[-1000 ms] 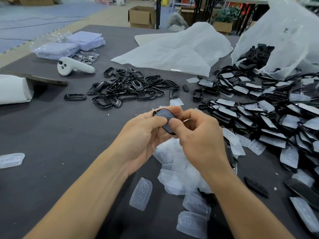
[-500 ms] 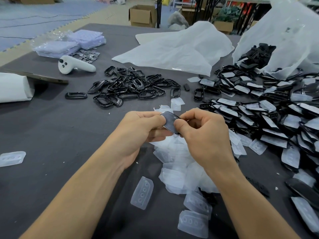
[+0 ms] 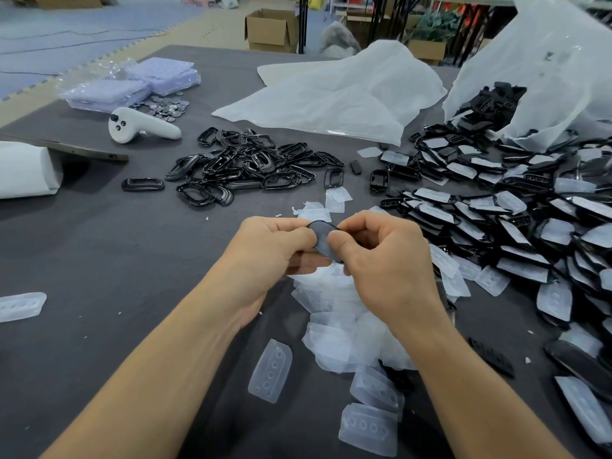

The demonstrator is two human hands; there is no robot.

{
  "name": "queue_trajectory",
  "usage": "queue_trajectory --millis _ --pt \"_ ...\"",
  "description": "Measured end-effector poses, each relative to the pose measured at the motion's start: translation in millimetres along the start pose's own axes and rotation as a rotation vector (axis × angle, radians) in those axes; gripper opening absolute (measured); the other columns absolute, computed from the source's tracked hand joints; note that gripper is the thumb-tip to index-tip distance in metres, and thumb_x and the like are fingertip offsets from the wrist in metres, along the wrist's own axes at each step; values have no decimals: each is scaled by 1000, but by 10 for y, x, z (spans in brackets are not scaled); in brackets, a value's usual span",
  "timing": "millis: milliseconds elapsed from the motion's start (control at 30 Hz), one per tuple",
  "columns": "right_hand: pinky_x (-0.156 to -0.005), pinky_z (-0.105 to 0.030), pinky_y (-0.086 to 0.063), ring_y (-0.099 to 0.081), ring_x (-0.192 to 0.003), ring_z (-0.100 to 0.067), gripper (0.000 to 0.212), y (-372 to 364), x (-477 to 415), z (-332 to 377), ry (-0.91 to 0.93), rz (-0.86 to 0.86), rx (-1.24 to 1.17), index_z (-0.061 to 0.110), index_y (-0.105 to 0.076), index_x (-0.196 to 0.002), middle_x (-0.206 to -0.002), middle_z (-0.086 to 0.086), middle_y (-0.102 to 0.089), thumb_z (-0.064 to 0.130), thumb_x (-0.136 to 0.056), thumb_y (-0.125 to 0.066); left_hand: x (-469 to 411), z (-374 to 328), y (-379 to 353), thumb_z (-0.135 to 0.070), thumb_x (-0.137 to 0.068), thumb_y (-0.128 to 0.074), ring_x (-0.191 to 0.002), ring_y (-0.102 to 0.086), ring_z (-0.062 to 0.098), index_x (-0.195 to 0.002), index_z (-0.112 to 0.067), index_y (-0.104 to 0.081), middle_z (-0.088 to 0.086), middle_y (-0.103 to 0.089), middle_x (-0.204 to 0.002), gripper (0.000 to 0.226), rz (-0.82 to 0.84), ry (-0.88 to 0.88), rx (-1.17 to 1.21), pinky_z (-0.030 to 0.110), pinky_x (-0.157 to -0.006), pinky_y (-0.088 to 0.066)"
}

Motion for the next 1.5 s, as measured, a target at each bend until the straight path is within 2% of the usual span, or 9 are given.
queue_trajectory --millis 133,233,333,567,800,1100,1300,1367,1500 --pt "-55 -19 -49 -61 -54 -4 16 18 -3 11 5 -2 3 29 -72 -74 -65 13 -71 22 -86 -79 2 4 52 -11 -94 -65 -72 -77 17 -94 0 -79 17 -79 -87 18 -27 8 -42 23 -67 -59" --pt "-59 -23 -54 -64 -58 -6 15 6 0 23 2 11 2 29 -73 -75 -67 13 -72 20 -85 -79 11 4 37 -10 -97 -63 -70 -75 14 -90 -7 -81 3 -75 -69 19 7 22 -63 21 -65 -58" --pt "-63 -30 -57 -66 -60 -10 14 -3 3 26 -4 34 -21 29 -72 -76 -69 10 -74 20 -84 -79 28 -3 -8 -8 -101 -60 -70 -74 12 -98 -7 -79 -5 -70 -62 20 63 28 -63 17 -64 -54" --pt "-63 -36 -58 -65 -59 -15 15 -6 8 49 6 40 -7 30 -71 -77 -69 7 -73 19 -85 -77 45 3 -25 -1 -102 -57 -72 -77 12 -103 -4 -78 7 -79 -80 21 66 49 14 16 -59 -55" --pt "-64 -22 -54 -68 -65 -5 19 43 -5 27 -2 3 -33 33 -75 -87 -78 16 -75 14 -84 -78 4 -22 28 -7 -97 -66 -83 -77 17 -99 -12 -83 9 -81 -96 19 91 -24 -121 30 -84 -60" --pt "-57 -31 -57 -66 -59 -21 27 20 -5 52 12 10 -124 33 -73 -87 -69 3 -73 7 -83 -76 -5 -40 51 -1 -92 -66 -69 -74 15 -88 -13 -85 13 -80 -85 23 9 -50 -102 22 -68 -59" --pt "-51 -23 -50 -64 -52 -16 24 12 -46 -10 -18 35 -181 24 -75 -80 -70 2 -74 1 -85 -76 25 -109 37 -16 -81 -72 -81 -77 19 -88 -29 -85 3 -81 -85 19 -46 -166 -161 33 -81 -61" --pt "-50 -21 -47 -64 -52 -17 23 -30 -43 -14 -21 77 -222 23 -76 -81 -70 -1 -74 0 -85 -76 31 -154 51 -15 -82 -75 -82 -77 20 -92 -27 -84 3 -81 -85 19 -64 -210 -142 27 -70 -58" --pt "-52 -25 -52 -65 -54 -21 28 -91 -30 -19 -46 109 -359 17 -77 -87 -71 -6 -74 -7 -90 -66 16 -204 137 3 -88 -73 -66 -72 15 -85 -21 -85 6 -80 -78 28 -125 -247 -128 20 -57 -53"
Point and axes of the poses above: each hand's wrist, its own x-axis away from the middle knuckle, its own y-axis out of the back of the hand, z = x × y, the point moved 9 cm from there along -x, towards the middle knuckle
